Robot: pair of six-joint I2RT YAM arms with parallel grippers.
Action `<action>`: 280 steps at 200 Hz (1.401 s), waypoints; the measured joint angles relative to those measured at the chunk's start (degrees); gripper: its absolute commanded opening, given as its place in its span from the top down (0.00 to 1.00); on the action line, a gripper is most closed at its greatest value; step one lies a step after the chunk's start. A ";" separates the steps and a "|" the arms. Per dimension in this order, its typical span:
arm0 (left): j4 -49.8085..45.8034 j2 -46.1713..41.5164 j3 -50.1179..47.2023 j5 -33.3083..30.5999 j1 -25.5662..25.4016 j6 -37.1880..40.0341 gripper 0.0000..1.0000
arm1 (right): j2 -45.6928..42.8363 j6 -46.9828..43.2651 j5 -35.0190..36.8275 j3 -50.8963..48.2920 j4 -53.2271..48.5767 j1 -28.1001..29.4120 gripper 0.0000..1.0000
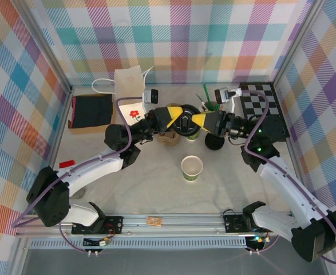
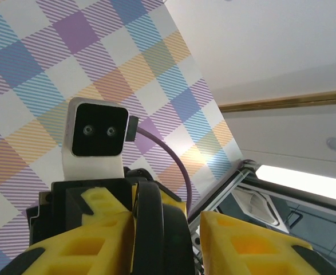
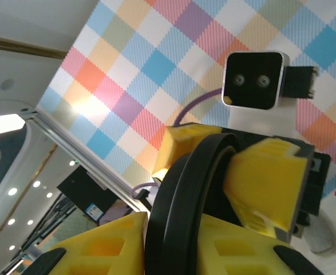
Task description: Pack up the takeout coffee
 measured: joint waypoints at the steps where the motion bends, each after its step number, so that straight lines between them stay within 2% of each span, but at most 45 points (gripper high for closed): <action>1: 0.00 0.02 0.00 0.00 0.00 0.00 0.65 | -0.09 -0.17 0.00 0.00 -0.44 0.00 0.77; 58: -0.90 1.01 -2.56 0.11 0.00 0.22 0.66 | -1.95 -6.95 1.29 -0.48 -12.70 0.28 0.86; 75: -1.53 1.20 -3.72 0.11 0.00 0.50 0.56 | -2.34 -7.80 1.99 -1.51 -15.02 0.28 0.86; 106: -2.56 1.77 -4.55 0.11 0.00 0.83 0.44 | -3.04 -8.26 3.08 -3.39 -18.08 -0.68 0.88; 165: -3.65 2.56 -7.21 0.26 1.49 1.11 0.33 | -5.27 -5.70 1.86 -10.29 -15.50 -5.60 0.89; 205: -8.28 2.03 -10.14 1.40 5.75 3.30 0.32 | -5.22 -3.21 1.53 -15.72 -12.11 -7.82 0.90; 280: -18.69 -10.01 -10.49 2.12 8.07 12.90 0.32 | -5.92 -0.02 1.62 -23.39 -11.74 -10.56 0.89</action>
